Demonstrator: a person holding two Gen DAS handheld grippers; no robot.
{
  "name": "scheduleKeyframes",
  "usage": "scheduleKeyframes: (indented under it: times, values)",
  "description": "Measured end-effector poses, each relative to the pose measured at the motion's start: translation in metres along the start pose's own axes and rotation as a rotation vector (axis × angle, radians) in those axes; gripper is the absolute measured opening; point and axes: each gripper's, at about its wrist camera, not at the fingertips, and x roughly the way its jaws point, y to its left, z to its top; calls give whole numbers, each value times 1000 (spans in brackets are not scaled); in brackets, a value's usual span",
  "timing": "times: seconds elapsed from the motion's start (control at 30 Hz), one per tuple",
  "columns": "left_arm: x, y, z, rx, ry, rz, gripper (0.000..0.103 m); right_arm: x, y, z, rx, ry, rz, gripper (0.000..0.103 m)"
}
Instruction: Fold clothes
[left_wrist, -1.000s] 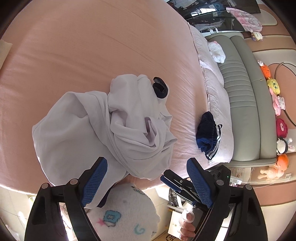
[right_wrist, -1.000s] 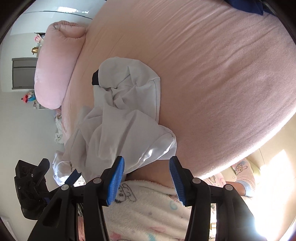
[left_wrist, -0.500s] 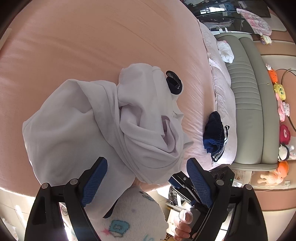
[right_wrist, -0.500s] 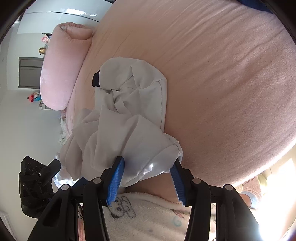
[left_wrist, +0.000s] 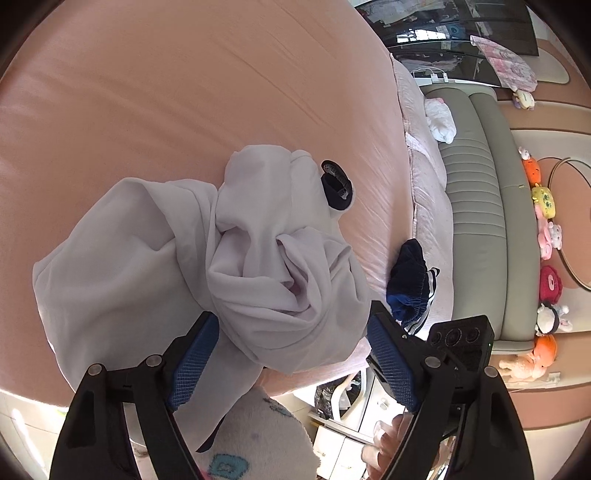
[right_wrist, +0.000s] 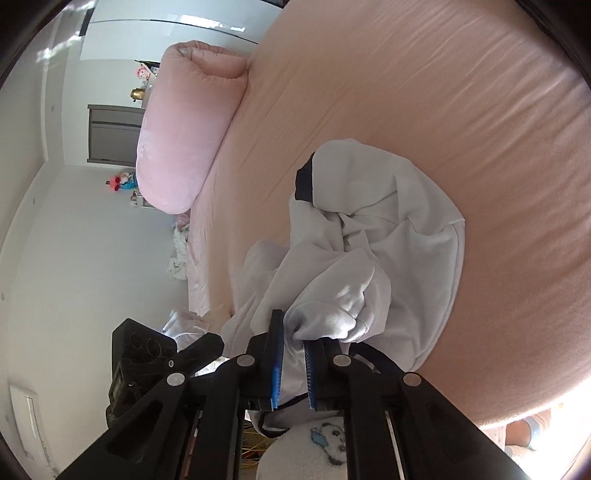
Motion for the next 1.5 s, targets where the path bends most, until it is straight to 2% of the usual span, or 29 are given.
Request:
scheduleKeyframes:
  times: [0.1, 0.27, 0.37, 0.57, 0.77, 0.93, 1.07, 1.13, 1.23, 1.27, 1.3, 1.33, 1.37, 1.4, 1.47, 1.5]
  values:
    - [-8, -4, -2, 26, -26, 40, 81, 8, 17, 12, -38, 0, -10, 9]
    - [-27, -30, -7, 218, -153, 270, 81, 12, 49, 21, -122, 13, -8, 9]
    - [-30, -46, -11, 361, -167, 369, 81, 11, 63, 24, -168, 19, -13, 9]
    - [-17, -67, -22, 546, -152, 466, 81, 20, 90, 26, -229, 42, -5, 9]
    - [-1, -75, -26, 577, -134, 432, 81, 16, 106, 26, -271, 48, 1, 9]
    - [11, -71, -18, 550, -155, 398, 81, 0, 117, 29, -303, 26, 31, 9]
    - [28, -64, -10, 513, -117, 402, 80, -6, 118, 31, -336, 26, -47, 9]
    - [33, -61, -9, 506, -107, 402, 78, -11, 115, 31, -346, 24, -71, 9]
    - [37, -57, -9, 505, -117, 468, 73, -19, 108, 29, -344, 25, -111, 9]
    - [37, -54, -11, 495, -114, 493, 62, -21, 104, 28, -346, 31, -140, 9]
    - [38, -51, -9, 484, -109, 502, 53, -22, 100, 27, -348, 37, -169, 11]
    - [38, -47, -7, 471, -104, 508, 51, -24, 96, 27, -351, 42, -198, 15]
    - [38, -43, -5, 459, -102, 507, 49, -26, 92, 25, -362, 42, -231, 31]
    - [38, -41, -4, 452, -103, 517, 47, -29, 88, 22, -378, 37, -264, 53]
    - [37, -38, -1, 436, -106, 536, 41, -32, 79, 16, -416, 32, -337, 66]
    - [36, -37, 0, 430, -112, 542, 41, -33, 74, 13, -434, 36, -374, 66]
